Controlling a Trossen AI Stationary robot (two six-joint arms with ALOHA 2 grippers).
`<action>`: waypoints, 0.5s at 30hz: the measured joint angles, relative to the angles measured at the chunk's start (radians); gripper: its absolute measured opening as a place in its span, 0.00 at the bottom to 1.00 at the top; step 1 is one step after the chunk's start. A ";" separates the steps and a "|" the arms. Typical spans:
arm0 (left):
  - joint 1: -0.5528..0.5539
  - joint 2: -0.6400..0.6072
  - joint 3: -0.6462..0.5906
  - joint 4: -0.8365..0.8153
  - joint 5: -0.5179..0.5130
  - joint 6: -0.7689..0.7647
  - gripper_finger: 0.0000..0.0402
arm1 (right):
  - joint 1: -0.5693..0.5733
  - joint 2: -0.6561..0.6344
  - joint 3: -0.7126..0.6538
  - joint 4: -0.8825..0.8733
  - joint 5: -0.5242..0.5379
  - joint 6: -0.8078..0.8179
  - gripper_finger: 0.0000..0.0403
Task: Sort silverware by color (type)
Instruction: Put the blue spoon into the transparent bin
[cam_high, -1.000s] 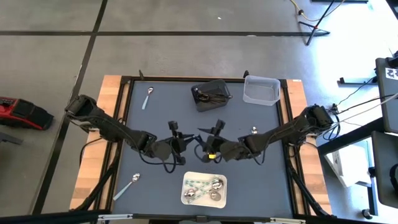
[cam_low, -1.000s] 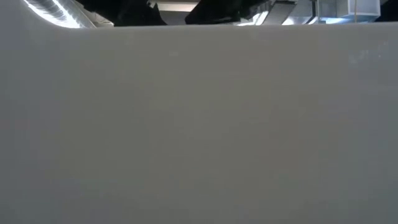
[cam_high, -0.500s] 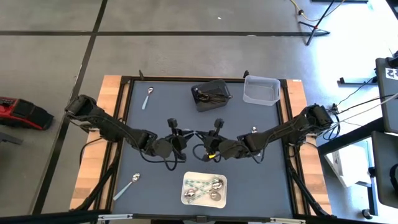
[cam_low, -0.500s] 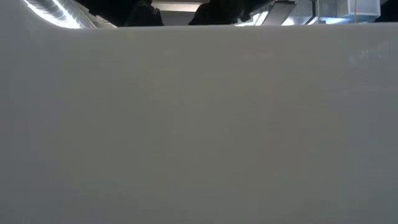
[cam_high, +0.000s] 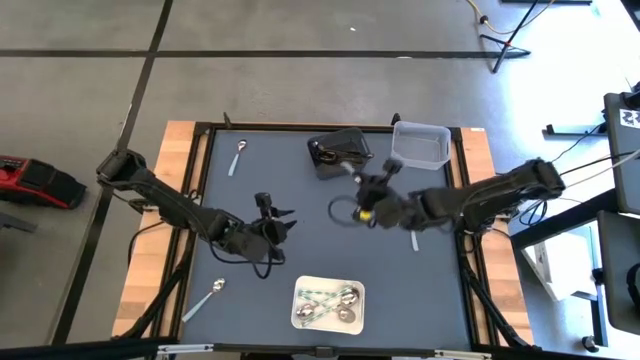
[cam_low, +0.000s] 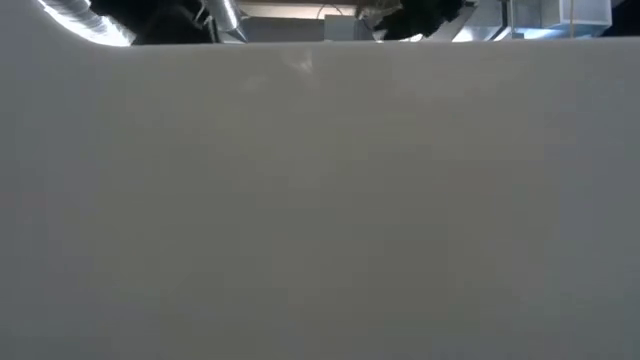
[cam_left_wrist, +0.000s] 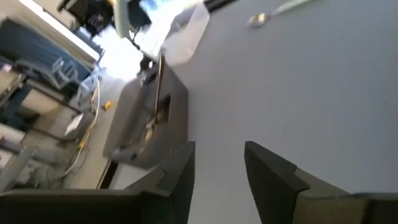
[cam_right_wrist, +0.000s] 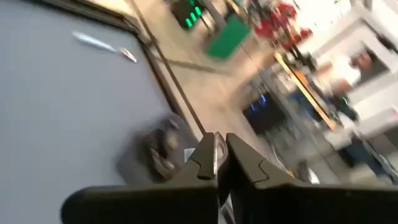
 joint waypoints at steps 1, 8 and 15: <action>0.003 0.000 0.000 -0.025 -0.001 -0.017 0.33 | -0.022 -0.022 0.000 -0.048 0.000 0.021 0.01; 0.050 0.001 -0.001 -0.078 0.026 -0.072 0.33 | -0.250 -0.104 0.001 -0.390 -0.062 0.210 0.01; 0.079 0.001 -0.001 -0.077 0.077 -0.074 0.33 | -0.508 -0.103 0.000 -0.636 -0.211 0.370 0.01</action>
